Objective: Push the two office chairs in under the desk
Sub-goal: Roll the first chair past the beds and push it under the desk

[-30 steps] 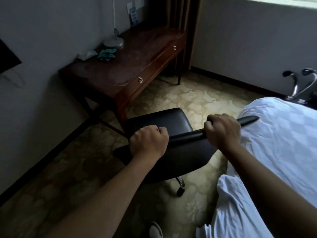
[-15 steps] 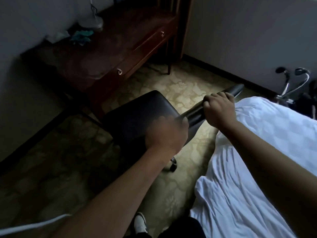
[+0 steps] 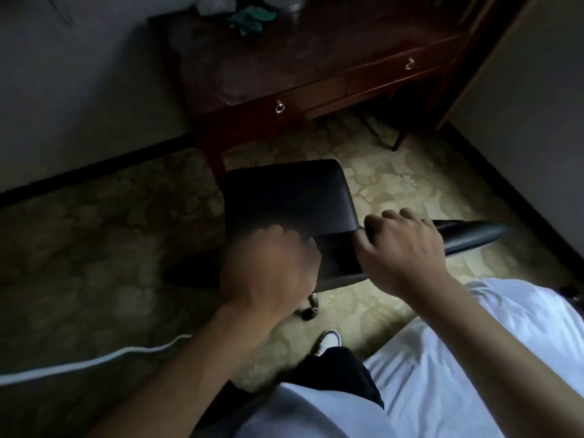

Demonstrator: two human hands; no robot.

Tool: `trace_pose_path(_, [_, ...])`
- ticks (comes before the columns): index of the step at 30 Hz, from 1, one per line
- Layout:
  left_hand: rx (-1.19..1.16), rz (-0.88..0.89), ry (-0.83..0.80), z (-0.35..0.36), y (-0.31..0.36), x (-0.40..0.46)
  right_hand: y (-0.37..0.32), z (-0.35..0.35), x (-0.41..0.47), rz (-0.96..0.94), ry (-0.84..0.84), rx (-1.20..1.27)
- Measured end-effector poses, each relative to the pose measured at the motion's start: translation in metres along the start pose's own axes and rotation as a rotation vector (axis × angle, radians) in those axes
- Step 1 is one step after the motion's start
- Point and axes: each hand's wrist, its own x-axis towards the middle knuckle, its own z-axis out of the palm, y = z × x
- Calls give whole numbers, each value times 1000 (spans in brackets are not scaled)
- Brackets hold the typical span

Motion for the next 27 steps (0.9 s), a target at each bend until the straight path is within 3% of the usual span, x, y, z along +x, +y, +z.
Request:
trace_pose_path(5, [-12, -115, 59, -3, 15, 4, 11, -1, 18, -199, -41, 51])
trace_pose_path(9, [-30, -128, 114, 0, 22, -1, 16, 0, 13, -246, -19, 133])
trace_pose_path(19, [15, -124, 163, -2, 28, 17, 35, -9, 20, -154, 136, 319])
trace_pose_path(27, [15, -94, 176, 8, 40, 50, 51, -17, 60, -166, 197, 300])
